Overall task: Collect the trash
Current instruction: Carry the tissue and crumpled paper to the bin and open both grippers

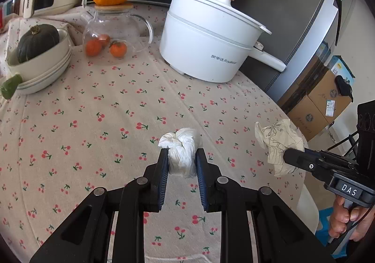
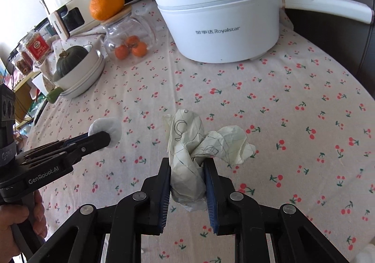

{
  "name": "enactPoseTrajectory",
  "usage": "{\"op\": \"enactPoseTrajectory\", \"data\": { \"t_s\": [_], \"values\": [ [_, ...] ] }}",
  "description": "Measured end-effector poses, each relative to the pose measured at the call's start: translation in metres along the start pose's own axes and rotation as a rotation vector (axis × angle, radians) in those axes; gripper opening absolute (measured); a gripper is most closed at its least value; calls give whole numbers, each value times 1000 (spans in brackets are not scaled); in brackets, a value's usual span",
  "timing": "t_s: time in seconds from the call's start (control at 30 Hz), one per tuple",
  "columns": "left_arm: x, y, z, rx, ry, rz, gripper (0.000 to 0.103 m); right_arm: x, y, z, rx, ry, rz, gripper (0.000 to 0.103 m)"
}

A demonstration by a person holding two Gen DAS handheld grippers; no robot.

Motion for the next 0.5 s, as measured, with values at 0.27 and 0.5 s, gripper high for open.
{"op": "enactPoseTrajectory", "data": {
  "t_s": [0.27, 0.5],
  "values": [
    [38, 47, -30, 24, -34, 10, 24, 19, 43, 14, 32, 33, -4, 25],
    [74, 73, -69, 82, -89, 33, 24, 44, 78, 13, 95, 31, 15, 25]
  ]
}}
Point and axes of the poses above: each gripper's, at about its wrist camera, not at the fingertips, and y roughly against the way its jaws point, z to its left, x to its underside, the point moved 6 cm from there along -y, roughly the way its jaws point, and after that the axes turned 14 degrees about y, right-handed, at the moved point
